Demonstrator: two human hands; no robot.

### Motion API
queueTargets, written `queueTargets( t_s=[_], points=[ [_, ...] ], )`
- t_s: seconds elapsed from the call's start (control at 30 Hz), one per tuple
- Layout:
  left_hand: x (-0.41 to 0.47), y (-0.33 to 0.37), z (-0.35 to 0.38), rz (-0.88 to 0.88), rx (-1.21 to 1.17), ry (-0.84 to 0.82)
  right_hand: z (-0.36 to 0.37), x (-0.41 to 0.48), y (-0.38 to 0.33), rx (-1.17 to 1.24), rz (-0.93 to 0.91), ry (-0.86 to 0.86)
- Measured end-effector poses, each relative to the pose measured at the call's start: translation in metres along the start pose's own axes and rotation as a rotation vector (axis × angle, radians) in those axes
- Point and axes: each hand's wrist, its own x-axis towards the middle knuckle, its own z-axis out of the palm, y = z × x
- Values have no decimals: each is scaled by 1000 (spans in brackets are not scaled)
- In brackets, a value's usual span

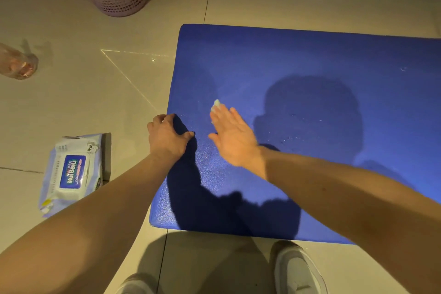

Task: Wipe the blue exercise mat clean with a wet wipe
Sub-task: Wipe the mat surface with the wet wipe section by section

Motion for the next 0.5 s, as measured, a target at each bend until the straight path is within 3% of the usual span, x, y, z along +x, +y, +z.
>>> queueTargets(
  t_s=[0.17,0.27,0.33,0.5],
  points=[
    [-8,3,3,-3,33,-40,-8,-2,92,131,335,-134],
    [-9,5,6,-17,69,-31,-5,-4,74,238,399,-80],
    [-9,7,8,-23,79,-25,3,-11,34,98,308,-18],
    [-8,8,10,-36,109,-30,6,-45,-27,123,-39,-46]
  ],
)
